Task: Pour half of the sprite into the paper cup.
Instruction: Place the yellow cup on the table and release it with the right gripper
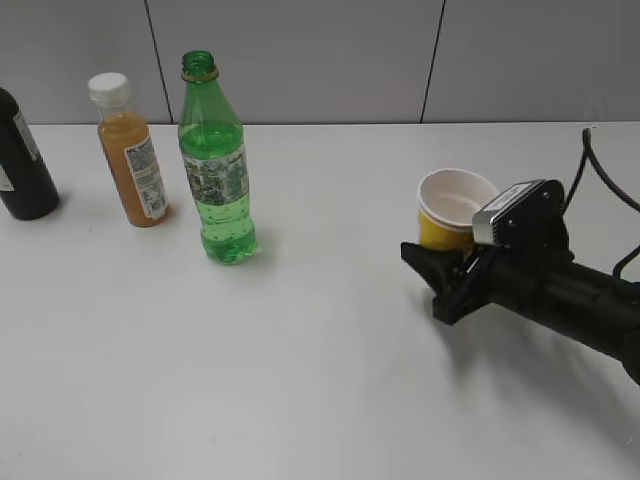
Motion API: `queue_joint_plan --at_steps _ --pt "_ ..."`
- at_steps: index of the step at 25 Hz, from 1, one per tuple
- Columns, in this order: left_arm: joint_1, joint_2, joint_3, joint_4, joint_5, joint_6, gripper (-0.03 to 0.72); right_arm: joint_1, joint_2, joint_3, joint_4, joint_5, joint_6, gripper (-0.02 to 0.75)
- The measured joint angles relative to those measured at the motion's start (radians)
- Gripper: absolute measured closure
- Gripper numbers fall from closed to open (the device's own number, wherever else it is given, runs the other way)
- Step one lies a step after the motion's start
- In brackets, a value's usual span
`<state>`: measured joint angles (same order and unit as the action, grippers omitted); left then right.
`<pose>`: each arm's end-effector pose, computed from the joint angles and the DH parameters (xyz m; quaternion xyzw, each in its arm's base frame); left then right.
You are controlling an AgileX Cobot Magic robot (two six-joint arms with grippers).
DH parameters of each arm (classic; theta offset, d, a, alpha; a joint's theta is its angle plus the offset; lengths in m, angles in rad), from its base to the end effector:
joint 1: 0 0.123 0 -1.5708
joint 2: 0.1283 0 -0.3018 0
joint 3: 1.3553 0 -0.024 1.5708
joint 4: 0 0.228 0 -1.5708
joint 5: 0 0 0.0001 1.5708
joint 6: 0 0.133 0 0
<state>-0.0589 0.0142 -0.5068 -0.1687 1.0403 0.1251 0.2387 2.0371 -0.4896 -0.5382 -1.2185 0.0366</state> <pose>-0.0041 -0.0191 0.2530 0.0799 0.8430 -0.0668 0.5277 0.3052 0.1401 0.1151 -0.3015 0.7322 0.2201 0.5697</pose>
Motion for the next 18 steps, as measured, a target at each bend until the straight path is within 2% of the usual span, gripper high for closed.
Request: queue_joint_plan --at_steps 5,10,14,18 --pt "0.0 0.0 0.0 0.0 0.0 0.0 0.099 0.001 0.0 -0.022 -0.259 0.0 0.006 0.294" --pt "0.0 0.0 0.0 0.0 0.0 0.0 0.099 0.026 0.0 -0.079 -0.427 0.0 0.06 0.294" --pt "0.0 0.0 0.0 0.0 0.0 0.0 0.099 0.056 0.033 -0.137 -0.51 0.0 0.106 0.294" --pt "0.0 0.0 0.0 0.0 0.0 0.0 0.099 0.096 0.075 -0.199 -0.533 0.001 0.138 0.294"
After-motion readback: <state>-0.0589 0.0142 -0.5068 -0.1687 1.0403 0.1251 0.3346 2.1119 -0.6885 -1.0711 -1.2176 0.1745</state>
